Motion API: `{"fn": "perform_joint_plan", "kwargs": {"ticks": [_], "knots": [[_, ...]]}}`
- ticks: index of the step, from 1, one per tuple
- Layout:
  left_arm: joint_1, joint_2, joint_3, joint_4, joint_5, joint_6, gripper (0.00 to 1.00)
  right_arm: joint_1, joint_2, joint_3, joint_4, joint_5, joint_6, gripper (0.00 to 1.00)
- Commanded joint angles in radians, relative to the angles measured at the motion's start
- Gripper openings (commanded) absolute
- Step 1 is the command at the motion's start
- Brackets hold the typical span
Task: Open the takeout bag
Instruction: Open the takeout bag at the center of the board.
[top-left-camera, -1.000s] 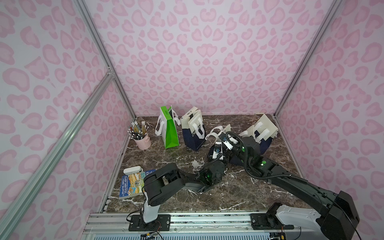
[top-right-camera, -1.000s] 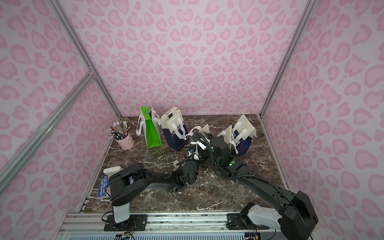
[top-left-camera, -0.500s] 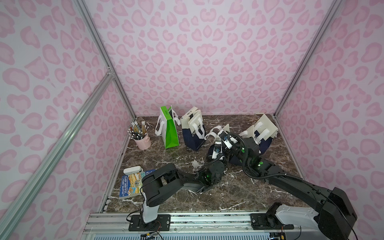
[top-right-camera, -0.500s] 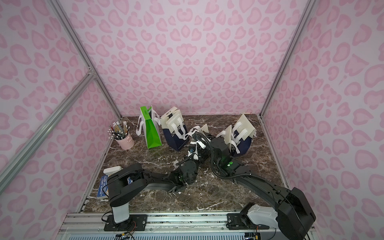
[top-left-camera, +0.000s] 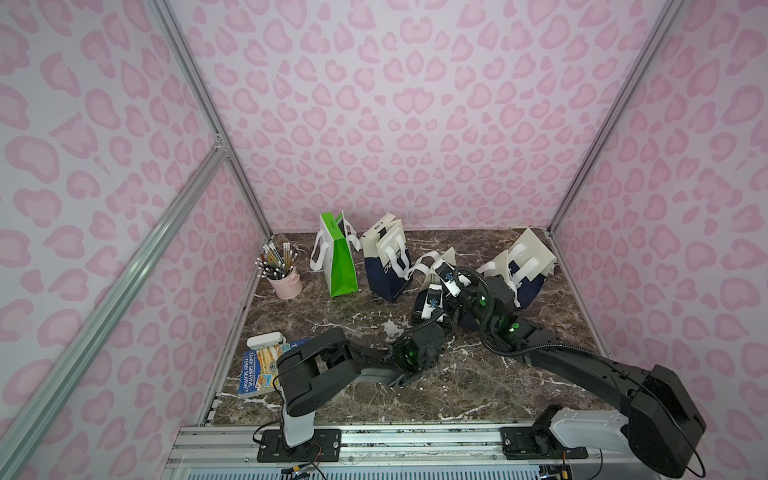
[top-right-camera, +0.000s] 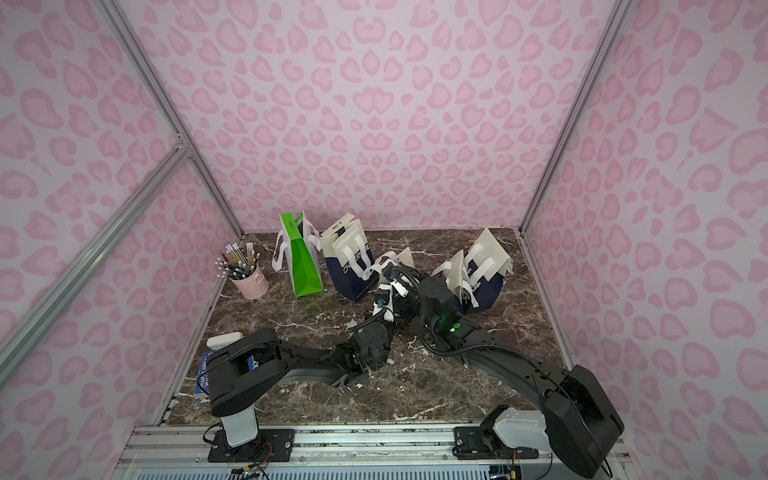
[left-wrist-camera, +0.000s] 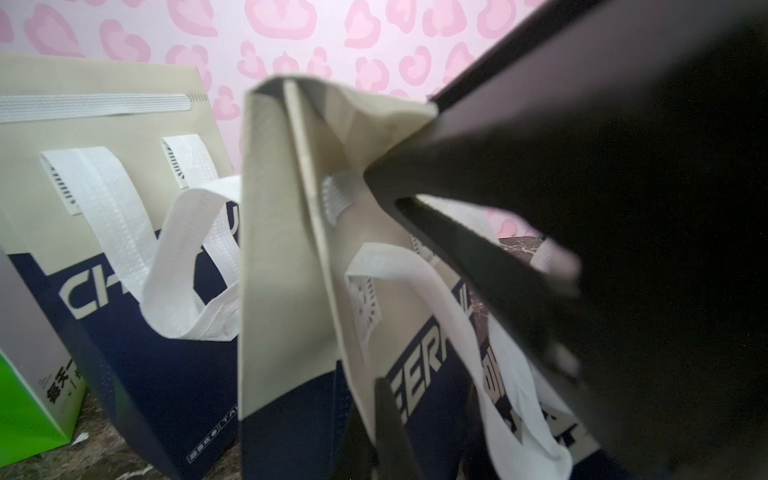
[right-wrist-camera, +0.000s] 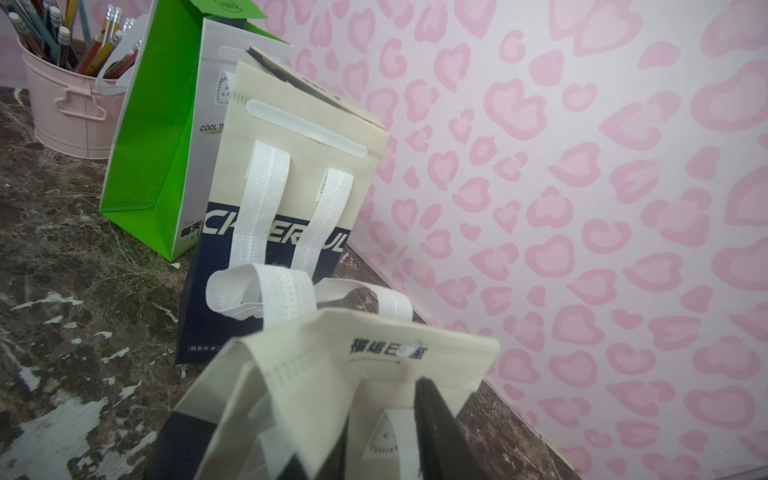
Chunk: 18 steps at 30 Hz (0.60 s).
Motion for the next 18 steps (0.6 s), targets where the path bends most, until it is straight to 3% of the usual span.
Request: {"fn": "perform_joint_plan", "kwargs": {"ticks": [1, 13, 18], "knots": [[-0.002, -0.005, -0.001, 0.022, 0.028, 0.023, 0.05, 0.000, 0.006, 0.011, 0.055, -0.019, 0.029, 0.32], [-0.002, -0.017, -0.027, 0.058, 0.036, 0.034, 0.05, -0.007, 0.045, 0.032, 0.060, -0.044, 0.045, 0.22], [-0.002, -0.022, -0.038, 0.059, 0.036, 0.040, 0.05, -0.016, 0.064, 0.062, 0.071, -0.058, 0.049, 0.11]]}}
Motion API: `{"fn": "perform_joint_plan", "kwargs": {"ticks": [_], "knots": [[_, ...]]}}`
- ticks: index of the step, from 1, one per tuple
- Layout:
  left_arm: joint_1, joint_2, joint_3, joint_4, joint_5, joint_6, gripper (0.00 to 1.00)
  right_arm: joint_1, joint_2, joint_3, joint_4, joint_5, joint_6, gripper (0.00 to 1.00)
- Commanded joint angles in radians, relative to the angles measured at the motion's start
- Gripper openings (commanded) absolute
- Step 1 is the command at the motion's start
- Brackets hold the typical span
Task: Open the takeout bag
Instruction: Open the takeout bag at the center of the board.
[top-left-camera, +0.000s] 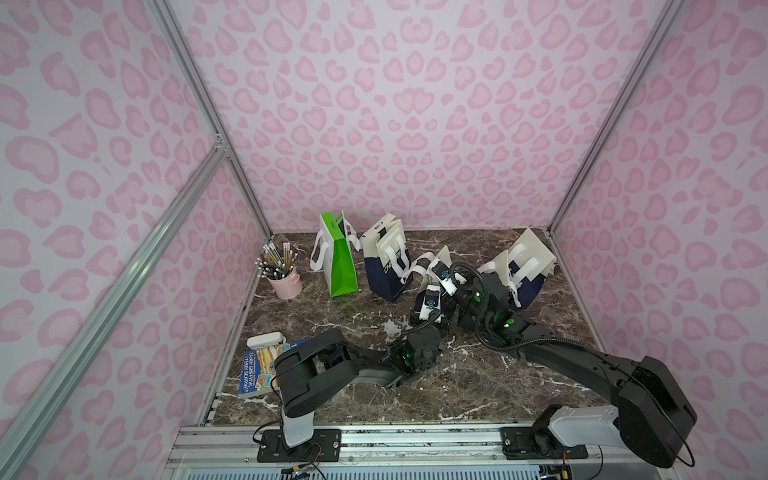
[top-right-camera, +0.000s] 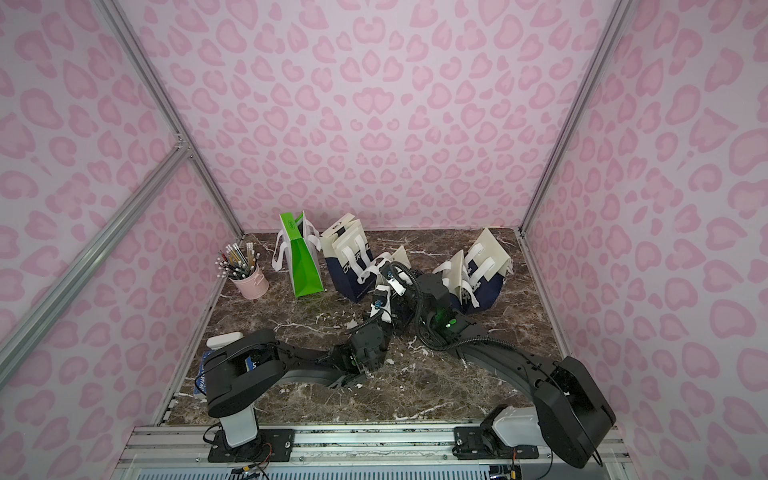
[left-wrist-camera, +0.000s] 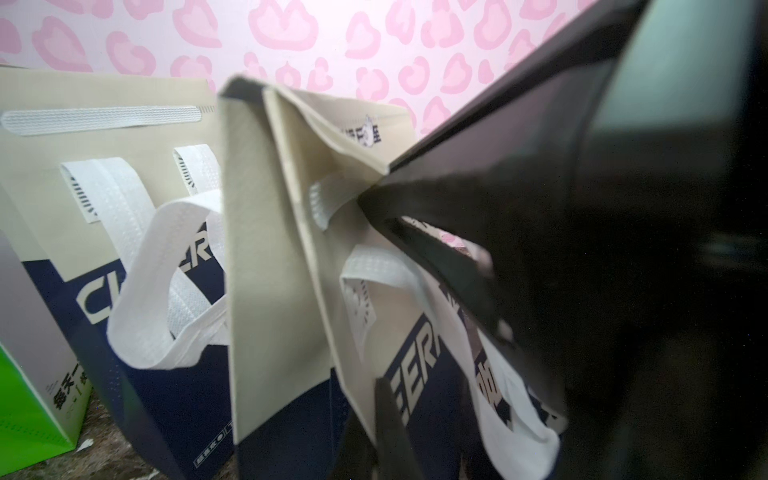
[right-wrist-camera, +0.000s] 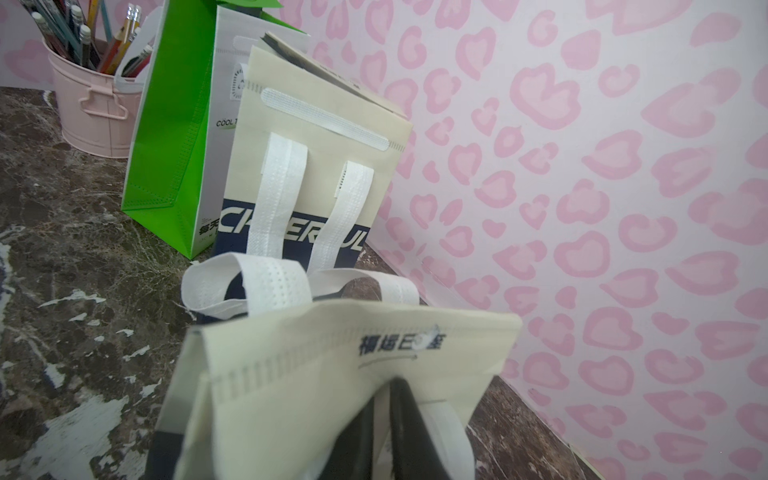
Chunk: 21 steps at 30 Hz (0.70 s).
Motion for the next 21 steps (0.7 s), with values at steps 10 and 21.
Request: {"fn": "perform_joint_plan", "kwargs": {"ticks": [10, 21], "knots": [[-0.002, -0.001, -0.001, -0.023, -0.008, -0.014, 0.05, -0.004, -0.025, 0.085, 0.015, 0.004, 0.003, 0.00], [-0.002, -0.002, -0.006, -0.051, -0.027, -0.088, 0.05, -0.005, -0.094, 0.151, -0.170, 0.051, -0.023, 0.00]]}}
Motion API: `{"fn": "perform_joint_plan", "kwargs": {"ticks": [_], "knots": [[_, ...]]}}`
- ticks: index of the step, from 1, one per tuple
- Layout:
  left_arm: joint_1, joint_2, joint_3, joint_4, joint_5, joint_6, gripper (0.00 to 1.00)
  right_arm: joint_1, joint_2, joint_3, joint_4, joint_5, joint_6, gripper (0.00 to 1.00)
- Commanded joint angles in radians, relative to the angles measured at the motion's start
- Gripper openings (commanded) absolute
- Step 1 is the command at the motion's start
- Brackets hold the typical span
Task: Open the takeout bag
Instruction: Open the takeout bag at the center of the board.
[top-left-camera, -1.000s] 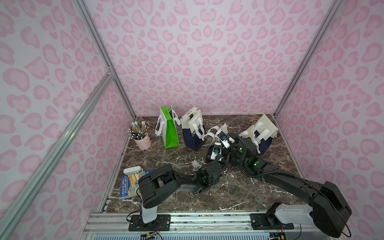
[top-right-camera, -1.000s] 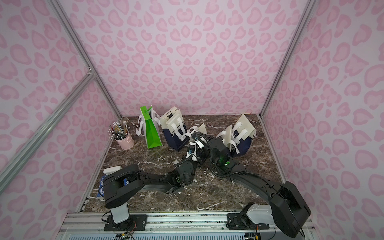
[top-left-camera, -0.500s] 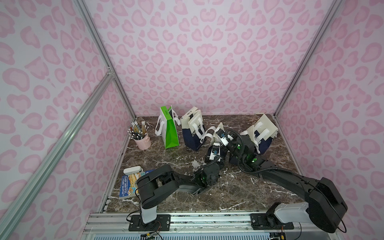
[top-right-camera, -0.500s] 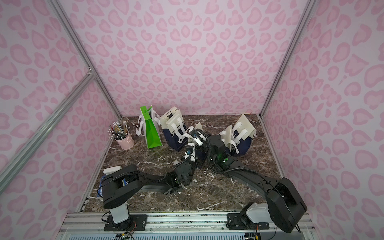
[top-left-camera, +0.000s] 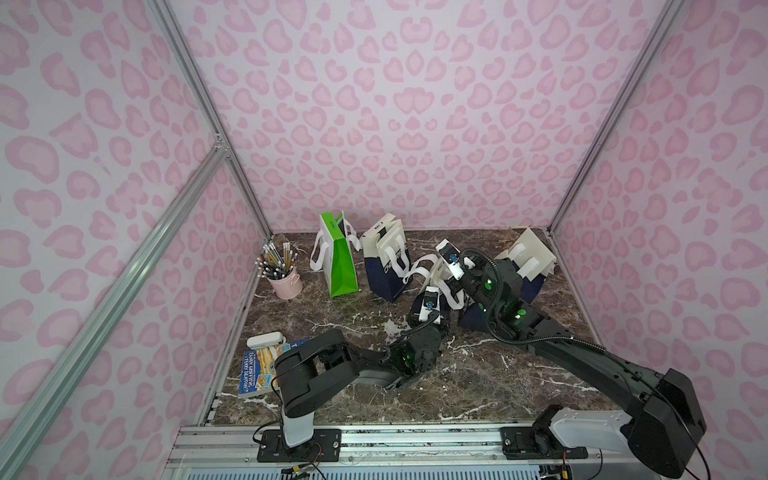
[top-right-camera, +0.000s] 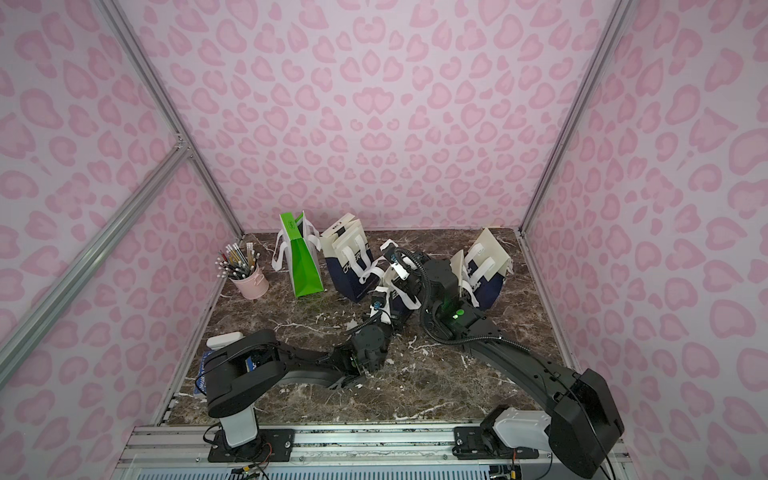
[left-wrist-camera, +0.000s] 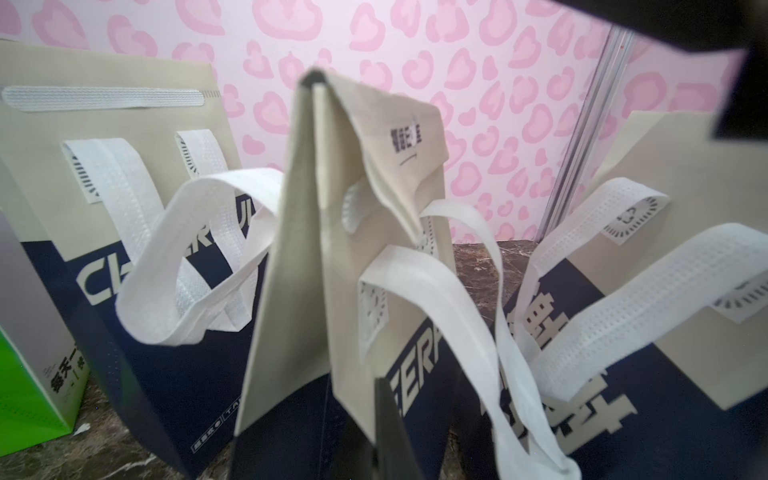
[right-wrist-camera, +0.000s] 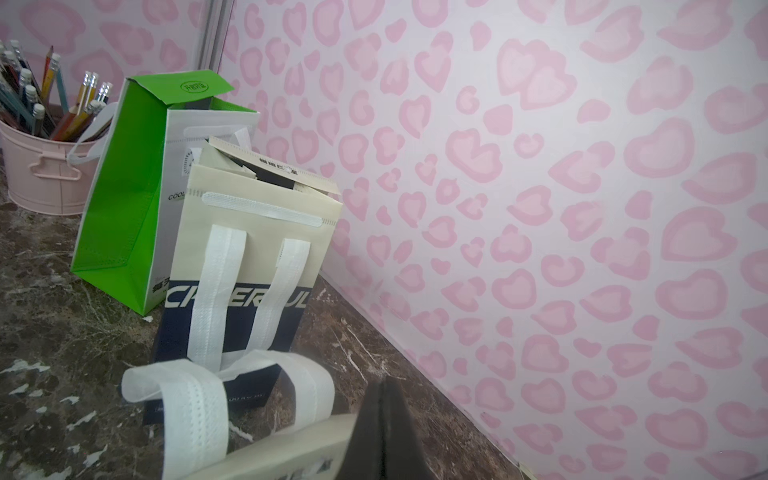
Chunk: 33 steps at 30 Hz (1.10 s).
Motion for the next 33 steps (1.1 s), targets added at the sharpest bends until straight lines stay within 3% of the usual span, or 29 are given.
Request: {"fn": "perform_joint_plan", "kwargs": {"ticks": [1, 3, 4, 7, 12, 21, 33], "knots": [[-0.001, -0.008, -0.004, -0.035, -0.006, -0.030, 0.05, -0.008, -0.035, -0.001, -0.063, 0.002, 0.032, 0.04], [-0.001, -0.012, -0.001, -0.035, -0.006, -0.025, 0.05, -0.020, -0.062, -0.037, -0.084, -0.054, 0.062, 0.33], [-0.001, -0.014, -0.001, -0.035, -0.004, -0.021, 0.05, -0.021, -0.075, -0.064, -0.085, -0.074, 0.064, 0.41], [-0.001, -0.020, -0.001, -0.032, -0.003, -0.014, 0.05, -0.018, -0.125, -0.163, -0.023, -0.100, 0.064, 0.54], [-0.001, -0.025, 0.001, -0.031, 0.007, -0.011, 0.05, -0.011, -0.166, -0.242, 0.043, -0.109, 0.048, 0.65], [-0.001, -0.031, 0.007, -0.028, 0.024, 0.003, 0.05, 0.031, -0.126, -0.233, 0.089, -0.082, 0.025, 0.67], [-0.001, -0.042, 0.011, -0.034, 0.032, 0.019, 0.05, 0.042, -0.071, -0.204, 0.178, -0.044, -0.003, 0.55]]}}
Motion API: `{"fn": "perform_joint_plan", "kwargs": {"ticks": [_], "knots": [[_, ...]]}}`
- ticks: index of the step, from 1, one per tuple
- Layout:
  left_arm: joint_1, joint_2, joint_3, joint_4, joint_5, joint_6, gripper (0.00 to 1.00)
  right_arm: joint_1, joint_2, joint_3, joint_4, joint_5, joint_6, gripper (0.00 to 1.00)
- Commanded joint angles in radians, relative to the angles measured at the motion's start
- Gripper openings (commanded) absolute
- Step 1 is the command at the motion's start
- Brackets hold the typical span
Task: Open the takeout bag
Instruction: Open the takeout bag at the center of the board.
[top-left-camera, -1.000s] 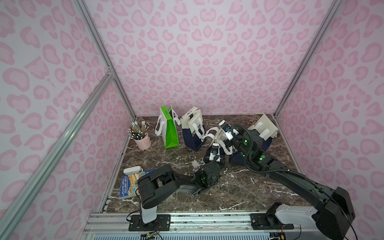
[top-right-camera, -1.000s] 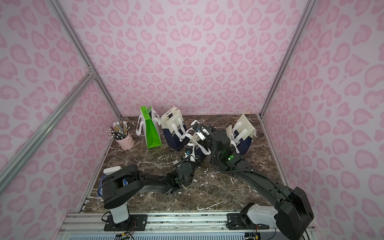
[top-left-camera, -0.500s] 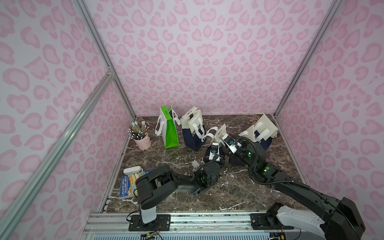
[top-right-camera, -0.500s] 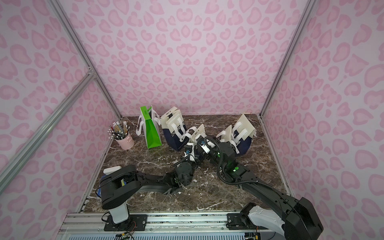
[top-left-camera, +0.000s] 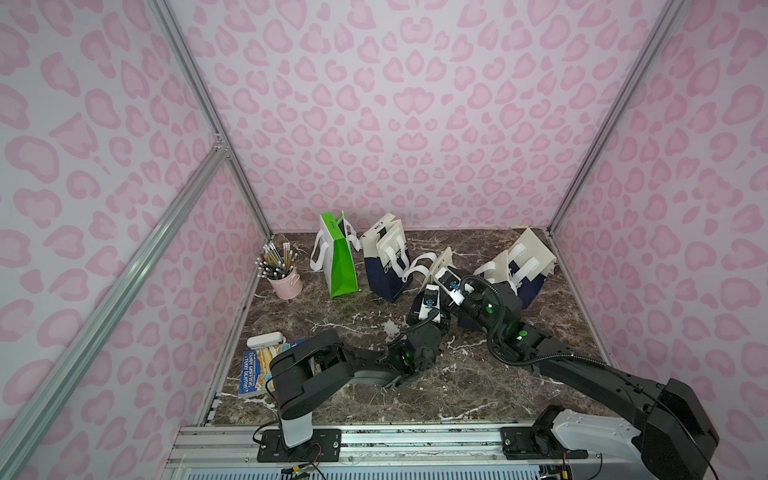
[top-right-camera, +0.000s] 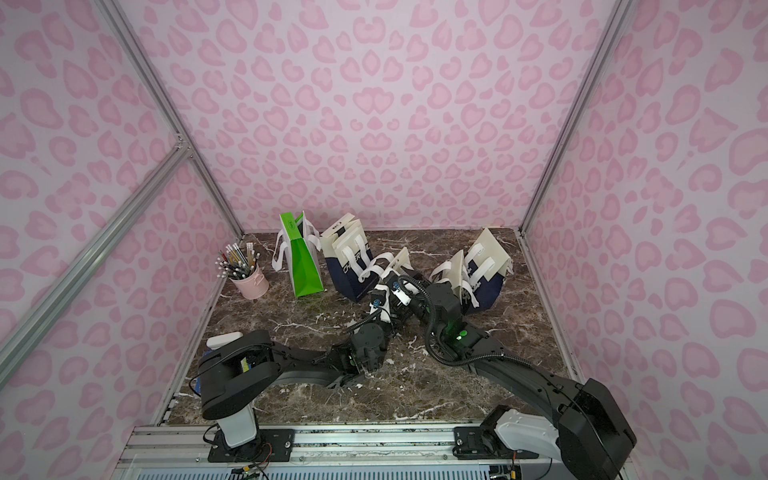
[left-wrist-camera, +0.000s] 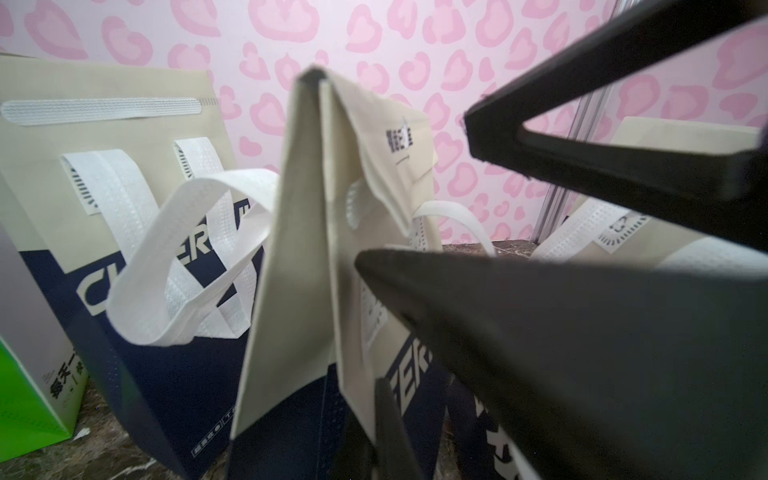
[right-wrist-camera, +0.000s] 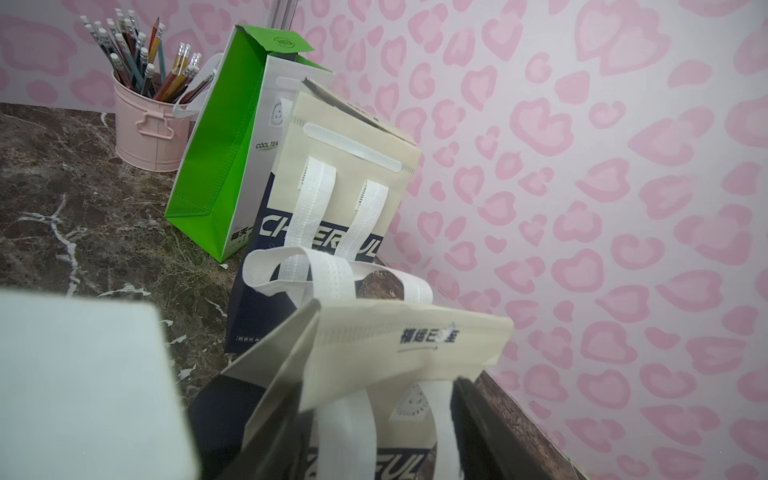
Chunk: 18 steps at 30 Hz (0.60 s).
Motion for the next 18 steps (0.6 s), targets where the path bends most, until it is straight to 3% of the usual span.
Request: {"fn": "perform_joint_plan", "kwargs": {"ticks": [1, 4, 10, 18], "knots": [[-0.001, -0.011, 0.004, 0.010, 0.012, 0.007, 0.05, 0.003, 0.005, 0.022, 0.090, 0.029, -0.019, 0.54], [0.000, -0.012, 0.002, 0.009, 0.011, 0.008, 0.05, 0.002, 0.010, 0.022, 0.101, 0.039, -0.030, 0.48], [-0.001, -0.017, 0.005, 0.007, 0.015, 0.022, 0.05, 0.001, 0.010, 0.017, 0.138, 0.062, -0.032, 0.27], [0.000, -0.020, 0.008, 0.007, 0.020, 0.040, 0.05, -0.002, 0.049, 0.032, 0.147, 0.045, -0.040, 0.19]]}}
